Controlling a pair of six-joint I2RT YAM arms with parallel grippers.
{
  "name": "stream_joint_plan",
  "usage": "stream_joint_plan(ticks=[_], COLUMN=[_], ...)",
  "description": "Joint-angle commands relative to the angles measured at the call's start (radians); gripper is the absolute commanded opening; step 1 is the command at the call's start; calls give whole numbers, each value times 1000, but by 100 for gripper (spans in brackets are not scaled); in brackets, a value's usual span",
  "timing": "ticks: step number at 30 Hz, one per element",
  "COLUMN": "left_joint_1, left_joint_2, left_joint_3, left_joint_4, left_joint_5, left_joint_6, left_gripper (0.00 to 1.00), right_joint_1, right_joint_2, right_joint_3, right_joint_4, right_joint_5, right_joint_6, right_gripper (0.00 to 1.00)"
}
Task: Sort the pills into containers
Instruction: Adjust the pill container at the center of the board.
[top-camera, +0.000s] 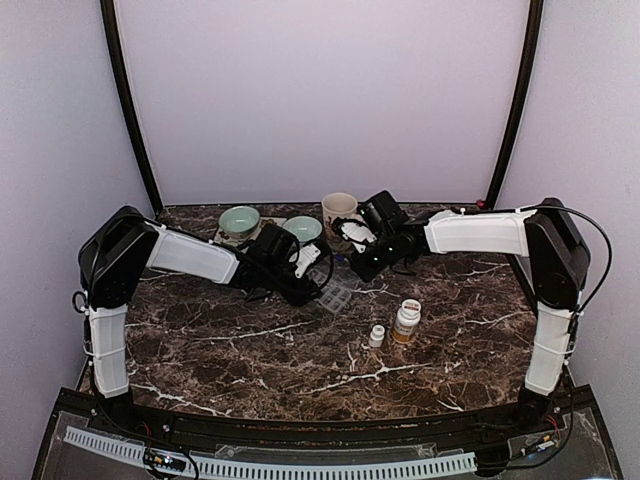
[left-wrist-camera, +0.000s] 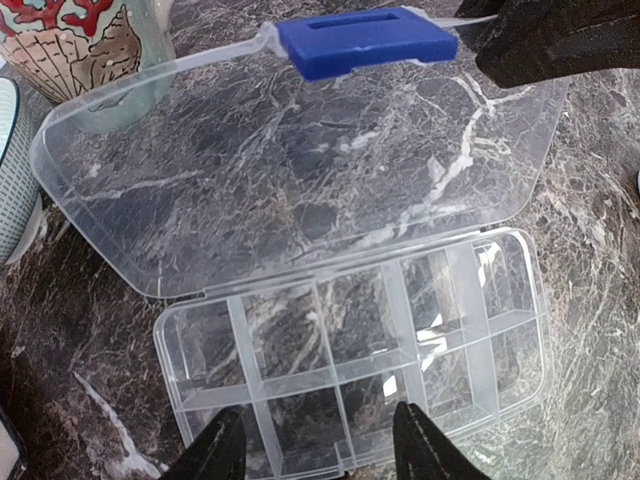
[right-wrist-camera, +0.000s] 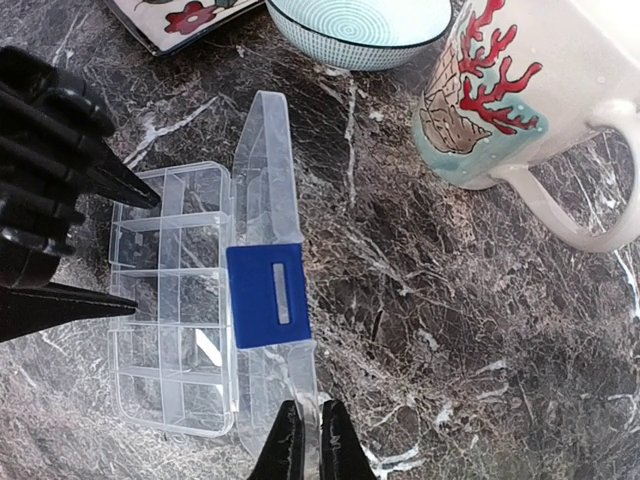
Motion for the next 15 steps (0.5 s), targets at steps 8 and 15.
stream_joint_plan(ticks=[8, 15], left_joint_1=[-4, -4], left_joint_2=[11, 4], left_joint_3=[8, 21], left_joint_4=[-5, -5], left_joint_5=[-17, -20], left_joint_6=[-8, -9], left_gripper=[52, 52], right_joint_1=[-5, -8], right_joint_2=[19, 24], right_joint_3=[20, 27], right_joint_4=[-9, -18], right_joint_5=[9, 6], right_joint_6=[23, 27], right_gripper=[28, 39])
